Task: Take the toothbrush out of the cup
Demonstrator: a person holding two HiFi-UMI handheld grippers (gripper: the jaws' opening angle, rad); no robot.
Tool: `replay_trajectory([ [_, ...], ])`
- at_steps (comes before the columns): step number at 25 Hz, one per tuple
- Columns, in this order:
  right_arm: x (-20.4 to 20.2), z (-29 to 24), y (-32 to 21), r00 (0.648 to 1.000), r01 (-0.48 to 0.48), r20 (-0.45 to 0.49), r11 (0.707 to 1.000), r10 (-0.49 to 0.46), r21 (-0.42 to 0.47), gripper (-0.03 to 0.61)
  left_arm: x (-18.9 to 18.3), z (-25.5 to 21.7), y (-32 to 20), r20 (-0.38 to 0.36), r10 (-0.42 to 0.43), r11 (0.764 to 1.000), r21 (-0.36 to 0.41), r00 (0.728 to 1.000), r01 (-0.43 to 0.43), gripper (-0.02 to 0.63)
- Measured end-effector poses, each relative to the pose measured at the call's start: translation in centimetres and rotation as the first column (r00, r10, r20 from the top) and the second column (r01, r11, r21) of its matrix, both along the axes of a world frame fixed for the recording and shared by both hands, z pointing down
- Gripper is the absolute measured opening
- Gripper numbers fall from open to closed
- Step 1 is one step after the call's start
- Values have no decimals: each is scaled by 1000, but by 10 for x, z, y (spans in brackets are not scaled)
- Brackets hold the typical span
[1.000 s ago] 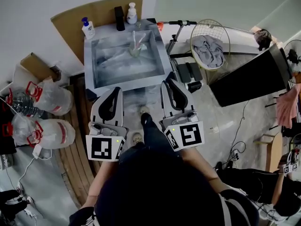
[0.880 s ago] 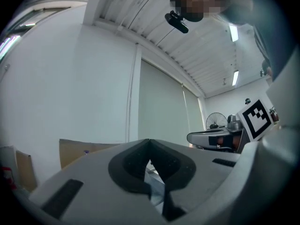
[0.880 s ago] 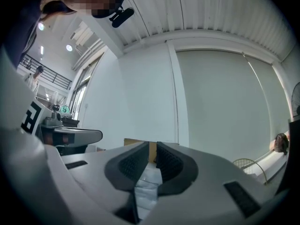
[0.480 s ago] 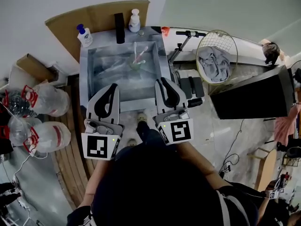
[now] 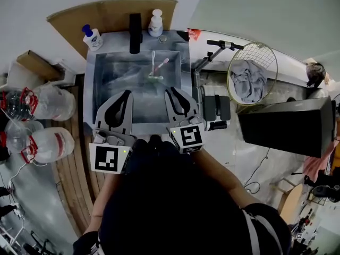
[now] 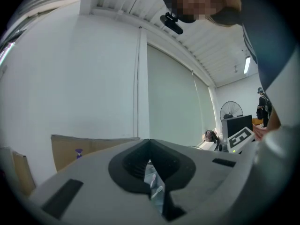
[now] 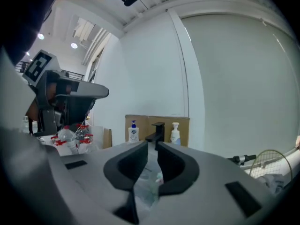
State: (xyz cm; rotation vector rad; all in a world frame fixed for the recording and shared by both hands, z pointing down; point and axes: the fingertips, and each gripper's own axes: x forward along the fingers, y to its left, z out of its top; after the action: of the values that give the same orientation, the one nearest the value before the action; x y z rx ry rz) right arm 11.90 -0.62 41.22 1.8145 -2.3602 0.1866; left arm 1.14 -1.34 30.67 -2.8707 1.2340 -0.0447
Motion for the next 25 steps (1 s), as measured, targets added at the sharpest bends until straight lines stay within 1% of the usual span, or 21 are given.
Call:
replay_trajectory([
  [1, 0, 10, -4, 1000, 7, 11, 1000, -7, -26, 60, 2, 4, -3, 9, 1, 1000, -5, 1000, -1, 20],
  [3, 0, 28, -13, 1000, 18, 25, 997, -16, -78, 105, 5, 11, -8, 24, 6, 1000, -18, 1000, -5, 20],
  [5, 0, 44, -22, 999, 26, 26, 991, -22, -133, 120, 8, 19, -15, 34, 11, 999, -33, 999, -10, 20],
  [9, -1, 80, -35, 1000, 28, 6, 965, -28, -262, 127, 12, 28, -27, 31, 29, 998, -59, 999, -27, 20],
  [14, -3, 116, -51, 999, -10, 46, 925, 29, -380, 127, 12, 34, -39, 47, 52, 995, -84, 998, -48, 20],
  [19, 0, 147, -63, 996, -55, 38, 887, 81, -458, 127, 11, 37, -51, 67, 86, 992, -103, 994, -79, 20],
  [22, 2, 163, -68, 994, -83, 22, 870, 107, -486, 127, 9, 42, -59, 82, 98, 989, -115, 992, -89, 20],
  [25, 1, 174, -77, 991, -96, 35, 859, 132, -502, 127, 7, 48, -69, 93, 103, 988, -128, 990, -90, 20],
])
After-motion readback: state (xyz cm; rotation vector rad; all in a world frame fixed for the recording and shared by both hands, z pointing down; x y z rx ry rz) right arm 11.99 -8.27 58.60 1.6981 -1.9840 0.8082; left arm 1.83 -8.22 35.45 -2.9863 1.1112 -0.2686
